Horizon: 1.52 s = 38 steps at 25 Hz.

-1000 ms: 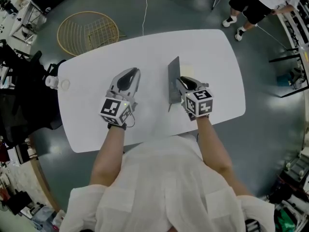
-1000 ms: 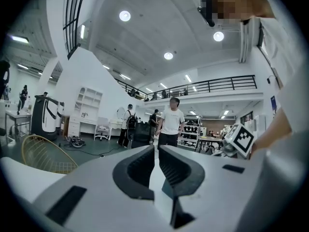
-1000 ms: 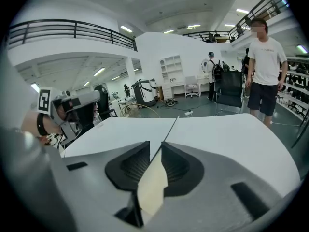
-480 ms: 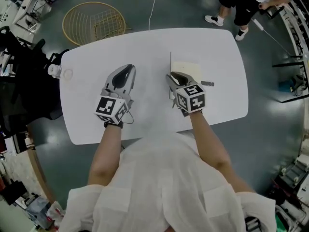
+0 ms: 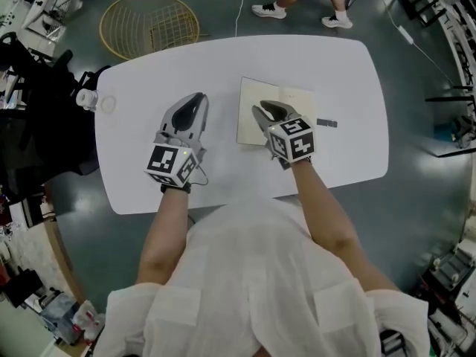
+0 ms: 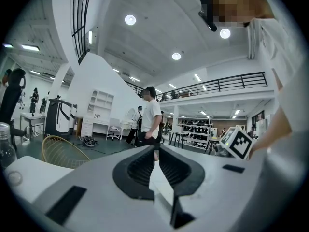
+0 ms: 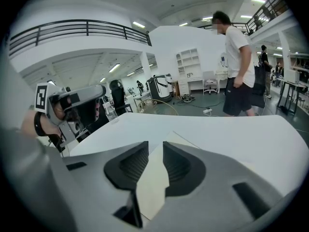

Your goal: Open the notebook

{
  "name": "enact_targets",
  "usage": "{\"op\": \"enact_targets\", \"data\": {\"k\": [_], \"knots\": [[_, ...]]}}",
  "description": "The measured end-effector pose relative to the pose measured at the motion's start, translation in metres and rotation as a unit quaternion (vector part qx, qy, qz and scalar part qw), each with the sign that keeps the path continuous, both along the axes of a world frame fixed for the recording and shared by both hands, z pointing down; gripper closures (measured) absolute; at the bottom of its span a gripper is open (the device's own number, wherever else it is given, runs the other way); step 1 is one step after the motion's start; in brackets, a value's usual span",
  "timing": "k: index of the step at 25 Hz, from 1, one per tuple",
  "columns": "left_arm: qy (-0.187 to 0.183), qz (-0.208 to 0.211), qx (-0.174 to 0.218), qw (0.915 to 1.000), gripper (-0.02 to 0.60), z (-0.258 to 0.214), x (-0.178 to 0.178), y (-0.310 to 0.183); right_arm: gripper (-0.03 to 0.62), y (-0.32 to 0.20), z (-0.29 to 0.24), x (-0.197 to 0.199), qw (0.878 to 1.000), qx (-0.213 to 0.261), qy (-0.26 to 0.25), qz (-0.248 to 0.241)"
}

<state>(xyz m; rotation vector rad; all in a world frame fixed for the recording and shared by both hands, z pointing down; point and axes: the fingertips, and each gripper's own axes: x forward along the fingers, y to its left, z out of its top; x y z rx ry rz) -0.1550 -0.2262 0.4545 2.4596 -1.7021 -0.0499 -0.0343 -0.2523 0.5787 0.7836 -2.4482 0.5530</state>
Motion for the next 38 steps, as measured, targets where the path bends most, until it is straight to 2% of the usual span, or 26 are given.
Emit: {"op": "enact_targets", "data": {"k": [13, 22, 28, 32, 38], "knots": [[0.008, 0.001, 0.005, 1.0000, 0.552, -0.002, -0.003, -0.005, 0.505, -0.001, -0.005, 0.007, 1.000, 0.004, -0.011, 0.015], [0.001, 0.015, 0.028, 0.9995, 0.552, -0.026, 0.009, -0.012, 0.519, -0.026, -0.040, 0.054, 0.993, 0.056, -0.038, 0.092], [0.000, 0.011, 0.035, 0.9993, 0.552, -0.046, 0.012, -0.019, 0.531, -0.041, -0.091, 0.104, 0.979, 0.128, -0.066, 0.148], [-0.001, 0.020, 0.054, 0.9984, 0.552, -0.066, 0.016, -0.020, 0.546, -0.045, -0.132, 0.137, 0.962, 0.182, -0.084, 0.184], [0.000, 0.027, 0.074, 0.9969, 0.552, -0.093, 0.024, -0.023, 0.585, -0.036, -0.191, 0.189, 0.934, 0.264, -0.079, 0.226]]}}
